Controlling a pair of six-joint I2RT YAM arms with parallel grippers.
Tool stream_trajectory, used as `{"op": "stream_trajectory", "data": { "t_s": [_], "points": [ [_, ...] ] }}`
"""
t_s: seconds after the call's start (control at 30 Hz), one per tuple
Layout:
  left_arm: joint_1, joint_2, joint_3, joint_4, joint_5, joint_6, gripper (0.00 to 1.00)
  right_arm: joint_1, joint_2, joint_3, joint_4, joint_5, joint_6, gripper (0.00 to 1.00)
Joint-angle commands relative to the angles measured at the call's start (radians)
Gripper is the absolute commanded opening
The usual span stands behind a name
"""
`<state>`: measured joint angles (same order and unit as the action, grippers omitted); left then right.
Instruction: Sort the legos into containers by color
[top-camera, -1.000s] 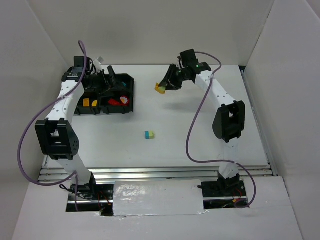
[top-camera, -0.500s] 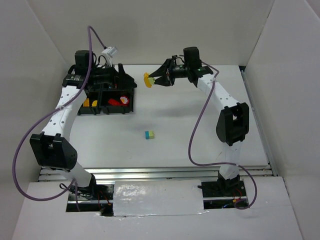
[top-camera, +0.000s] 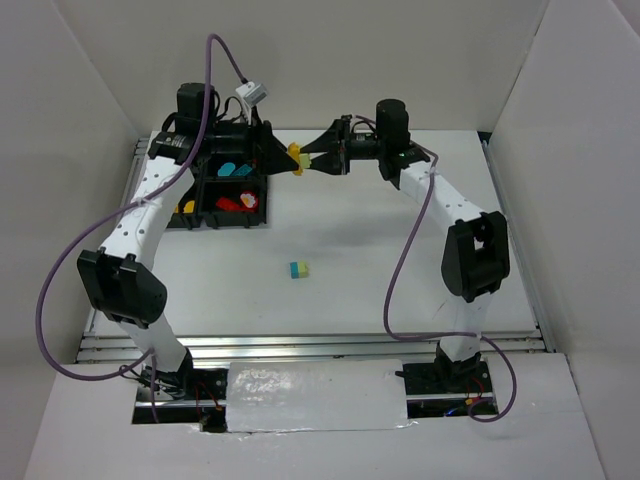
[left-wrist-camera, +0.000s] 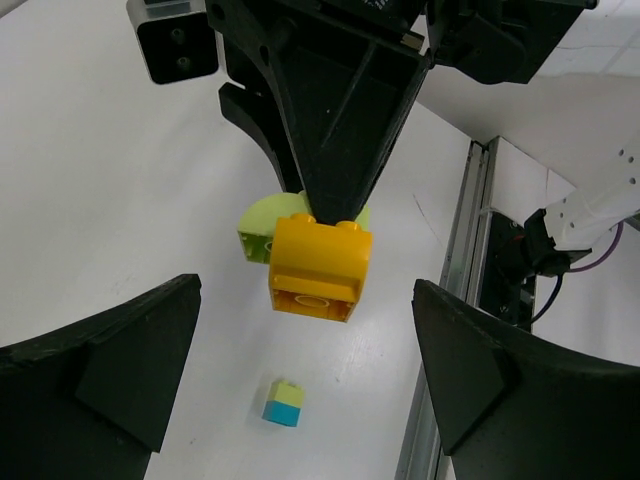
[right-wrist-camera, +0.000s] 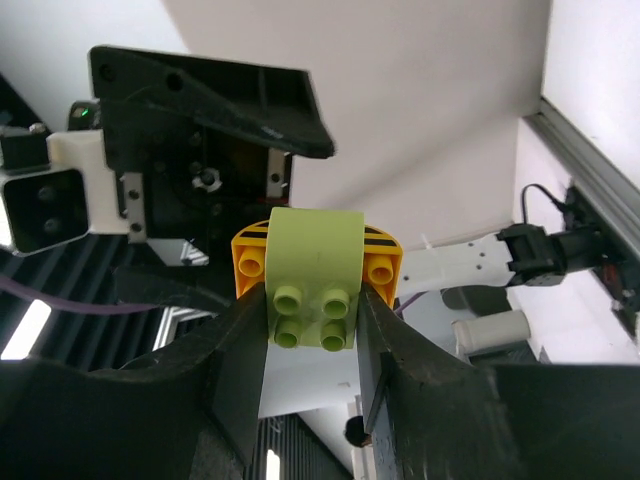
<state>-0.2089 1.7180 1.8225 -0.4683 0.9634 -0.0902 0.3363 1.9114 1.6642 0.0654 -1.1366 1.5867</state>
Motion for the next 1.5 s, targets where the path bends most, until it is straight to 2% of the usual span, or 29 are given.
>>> {"op": "stream_trajectory", "data": {
  "t_s": [0.0,0.07,0.13,0.17,0.2,0.23,0.4,0.5,0.57,0.63,0.77,0.9,0.93,1.0,1.07,1.13,1.17,1.3,1.33,1.37,1.4,1.43,1.47],
  "points": [
    [-0.003,0.0,0.032,0.055,0.07,0.011,1.0,0.009,-0.089,-0.027,0.167,-0.046,0.082,0.0],
    [-0.003,-0.008,0.003,0.078,0.098,-0.023,0.98,0.015,-0.092,-0.035,0.249,-0.051,0.139,0.0],
    [-0.003,-0.014,-0.023,0.128,0.127,-0.052,0.9,0.029,-0.089,-0.035,0.287,-0.054,0.169,0.0],
    [-0.003,-0.015,-0.029,0.141,0.153,-0.078,0.81,0.03,-0.086,-0.037,0.301,-0.054,0.18,0.0],
    [-0.003,-0.018,-0.041,0.157,0.158,-0.092,0.56,0.039,-0.083,-0.04,0.318,-0.055,0.196,0.0],
    [-0.003,-0.026,-0.046,0.177,0.159,-0.1,0.51,0.043,-0.08,-0.04,0.362,-0.055,0.226,0.0],
    [-0.003,-0.04,-0.055,0.214,0.184,-0.149,0.59,0.073,-0.051,-0.012,0.352,-0.057,0.233,0.0],
    [-0.003,-0.049,-0.048,0.211,0.176,-0.148,0.55,0.078,-0.04,-0.006,0.334,-0.051,0.223,0.0],
    [-0.001,-0.055,-0.046,0.191,0.167,-0.132,0.33,0.079,-0.037,0.003,0.312,-0.048,0.202,0.0],
    [0.0,-0.058,-0.045,0.177,0.137,-0.132,0.0,0.079,-0.034,0.011,0.272,-0.043,0.184,0.0],
    [0.032,-0.067,-0.071,0.195,0.127,-0.144,0.0,0.07,-0.023,-0.001,0.238,-0.049,0.145,0.0],
    [0.106,-0.077,-0.132,0.344,0.193,-0.28,0.0,0.046,-0.018,-0.064,0.248,-0.057,0.13,0.0],
    [0.135,-0.078,-0.159,0.39,0.225,-0.317,0.0,0.041,-0.018,-0.066,0.22,-0.057,0.104,0.0],
    [0.17,-0.078,-0.176,0.495,0.247,-0.388,0.0,0.024,-0.017,-0.044,0.058,-0.048,-0.025,0.0],
    [0.186,-0.074,-0.189,0.529,0.255,-0.413,0.0,0.007,-0.011,-0.009,-0.057,-0.031,-0.132,0.0],
    [0.206,-0.07,-0.201,0.527,0.242,-0.416,0.0,-0.009,-0.008,-0.014,-0.081,-0.029,-0.152,0.0],
    [0.235,-0.07,-0.209,0.507,0.218,-0.402,0.0,-0.017,-0.006,-0.023,-0.084,-0.029,-0.157,0.0],
    [0.339,-0.098,-0.325,0.338,-0.126,-0.381,0.0,-0.049,0.0,0.008,-0.238,0.015,-0.284,0.0],
    [0.365,-0.11,-0.348,0.314,-0.304,-0.396,0.0,-0.054,0.005,0.026,-0.35,0.03,-0.371,0.0],
    [0.412,-0.109,-0.36,0.275,-0.401,-0.429,0.0,-0.059,0.017,0.085,-0.418,0.073,-0.423,0.0],
    [0.433,-0.104,-0.358,0.17,-0.495,-0.445,0.0,-0.062,0.027,0.126,-0.487,0.099,-0.476,0.0],
    [0.45,-0.08,-0.341,0.105,-0.591,-0.465,0.0,-0.062,0.062,0.178,-0.639,0.13,-0.587,0.0],
    [0.48,-0.063,-0.321,0.038,-0.747,-0.512,0.0,-0.059,0.083,0.286,-0.714,0.193,-0.641,0.0]
  ]
}}
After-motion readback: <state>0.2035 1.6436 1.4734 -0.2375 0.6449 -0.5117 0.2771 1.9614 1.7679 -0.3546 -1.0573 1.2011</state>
